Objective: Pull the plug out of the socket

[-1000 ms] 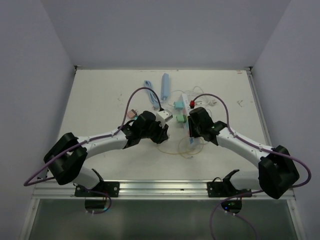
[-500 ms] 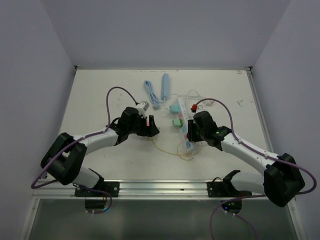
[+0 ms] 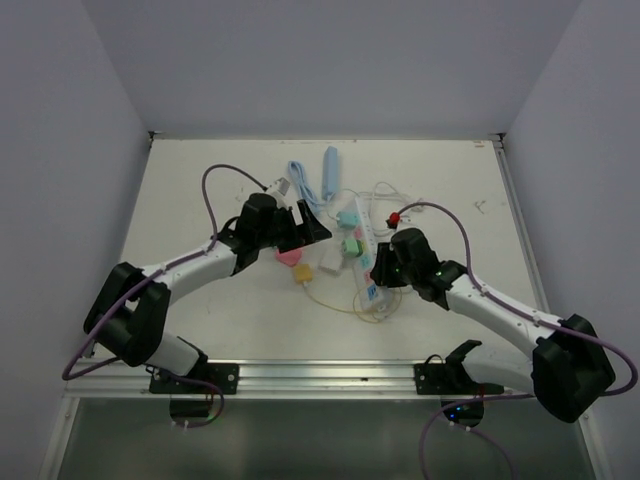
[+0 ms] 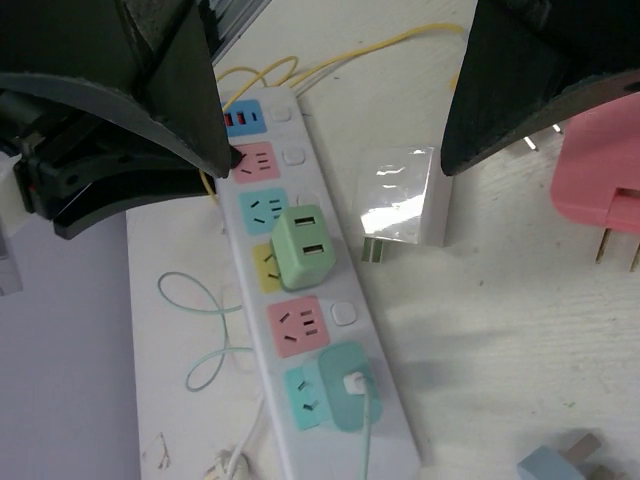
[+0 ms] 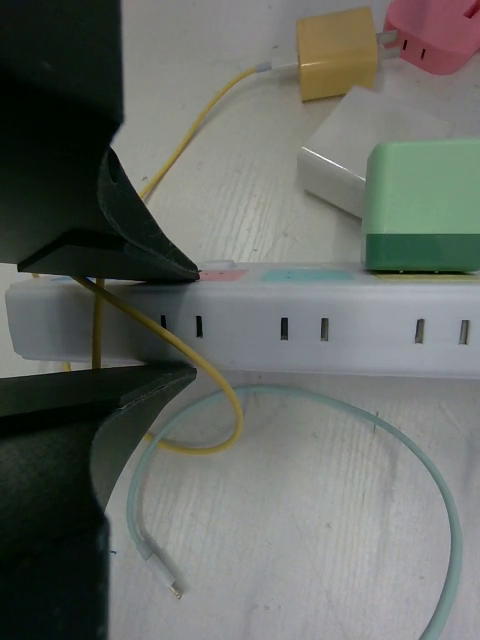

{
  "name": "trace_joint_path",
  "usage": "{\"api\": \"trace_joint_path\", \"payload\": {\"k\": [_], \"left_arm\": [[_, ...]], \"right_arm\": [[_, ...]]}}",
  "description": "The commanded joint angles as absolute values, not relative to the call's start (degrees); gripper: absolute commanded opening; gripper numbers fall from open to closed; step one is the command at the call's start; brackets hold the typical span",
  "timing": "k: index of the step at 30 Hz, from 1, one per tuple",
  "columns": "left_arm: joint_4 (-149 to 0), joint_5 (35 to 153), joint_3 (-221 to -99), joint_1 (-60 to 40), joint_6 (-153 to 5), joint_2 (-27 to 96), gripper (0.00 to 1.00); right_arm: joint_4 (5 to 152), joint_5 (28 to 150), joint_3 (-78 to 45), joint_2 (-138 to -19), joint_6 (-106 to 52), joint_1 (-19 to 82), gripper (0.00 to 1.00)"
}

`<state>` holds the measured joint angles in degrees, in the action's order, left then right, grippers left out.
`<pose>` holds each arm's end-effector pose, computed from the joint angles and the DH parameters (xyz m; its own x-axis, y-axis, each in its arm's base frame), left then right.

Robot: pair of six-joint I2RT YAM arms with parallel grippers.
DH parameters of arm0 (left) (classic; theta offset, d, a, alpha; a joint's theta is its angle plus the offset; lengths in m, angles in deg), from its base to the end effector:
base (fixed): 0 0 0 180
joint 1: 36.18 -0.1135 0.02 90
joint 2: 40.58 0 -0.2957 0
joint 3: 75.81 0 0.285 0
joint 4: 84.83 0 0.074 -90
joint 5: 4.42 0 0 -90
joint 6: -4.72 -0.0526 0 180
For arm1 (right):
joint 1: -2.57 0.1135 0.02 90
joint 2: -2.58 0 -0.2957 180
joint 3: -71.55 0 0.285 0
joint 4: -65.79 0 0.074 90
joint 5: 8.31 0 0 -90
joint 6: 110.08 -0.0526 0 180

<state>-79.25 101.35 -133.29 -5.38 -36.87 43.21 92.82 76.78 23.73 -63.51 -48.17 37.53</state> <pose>0.2927 -0.1911 0.2153 -0.8180 -0.3503 -0.4562 0.1193 0.6726 -0.7303 0.2154 0.1451 0.2046 -0.7595 0.0414 -0.6492 -0.1858 0.9426 0.2775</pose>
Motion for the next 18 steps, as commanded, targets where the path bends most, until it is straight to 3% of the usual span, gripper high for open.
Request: {"api": "trace_joint_path", "payload": {"k": [1, 9, 18], "left_arm": [[-81.5, 103.6, -137.7, -4.7, -31.7, 45.9, 0.89], [-87.1, 104.6, -140.4, -1.7, -28.3, 54.2, 0.88], [-93.5, 103.8, -146.0, 2.1, -23.2, 65.7, 0.77]], "right_arm": [[87.5, 77.6, 24.3, -61.2, -50.7, 37.8, 0.0], [85.5, 77.6, 25.8, -59.7, -52.6, 37.8, 0.0], [84.5, 77.5, 26.6, -60.4, -53.3, 38.0, 0.0]]}}
